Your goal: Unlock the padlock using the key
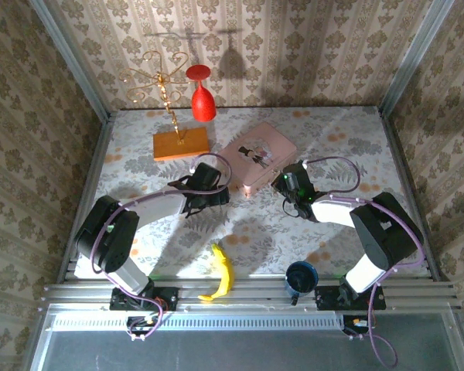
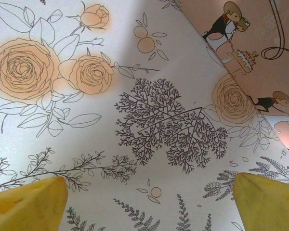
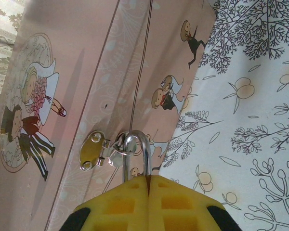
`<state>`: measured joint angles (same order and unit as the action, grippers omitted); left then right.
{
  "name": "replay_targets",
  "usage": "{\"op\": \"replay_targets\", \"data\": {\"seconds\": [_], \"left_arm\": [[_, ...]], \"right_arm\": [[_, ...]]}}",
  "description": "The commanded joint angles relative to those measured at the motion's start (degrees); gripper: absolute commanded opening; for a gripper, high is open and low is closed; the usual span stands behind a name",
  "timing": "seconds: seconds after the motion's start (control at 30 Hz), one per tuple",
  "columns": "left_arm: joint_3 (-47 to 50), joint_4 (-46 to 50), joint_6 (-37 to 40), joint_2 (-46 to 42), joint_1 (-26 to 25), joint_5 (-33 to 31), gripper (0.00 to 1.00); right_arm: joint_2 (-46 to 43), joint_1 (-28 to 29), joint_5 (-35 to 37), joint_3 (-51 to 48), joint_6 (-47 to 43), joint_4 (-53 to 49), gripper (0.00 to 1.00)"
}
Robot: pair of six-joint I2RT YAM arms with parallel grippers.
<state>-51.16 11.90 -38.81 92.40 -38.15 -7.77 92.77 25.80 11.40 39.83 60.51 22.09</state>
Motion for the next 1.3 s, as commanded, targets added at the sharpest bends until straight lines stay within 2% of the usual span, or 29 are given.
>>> {"op": "replay_targets", "data": {"seconds": [0.0,0.2,0.3,0.53,0.7,0.83,1.27], "left_arm": [[0.44,1.97,-0.31,-2.46,0.11,-1.02,0.9],[-1.31,1.66,-1.62,-9.87,-0.73,-4.26,0.96],[-3.65,-0.34,-0.45,-10.9,-1.03,-6.73,1.0],[-15.48,-0.56,5.23,1.11,-1.26,-7.79,1.0],[-24.89,3.57,9.75,11.41,-1.91,-10.31,1.0],[-29.08,6.98,11.85,16.22,-2.01,-12.48,1.0],[-26.74,10.46,13.52,18.03,-2.1,-14.48,1.0]], "right_arm": [[0.06,0.03,2.7,1.48,1.02,2.91,0.0],[-1.77,1.33,2.73,0.56,-0.14,1.51,0.0],[-2.5,1.62,3.3,0.33,-0.56,0.78,0.0],[-2.86,2.56,3.62,0.07,-0.31,0.46,0.0],[-3.45,2.76,4.23,-0.41,-0.19,0.03,0.0],[-3.82,2.67,5.0,-0.79,-0.04,-0.09,0.0],[-0.23,0.61,7.49,1.79,-1.67,1.16,0.0]]}}
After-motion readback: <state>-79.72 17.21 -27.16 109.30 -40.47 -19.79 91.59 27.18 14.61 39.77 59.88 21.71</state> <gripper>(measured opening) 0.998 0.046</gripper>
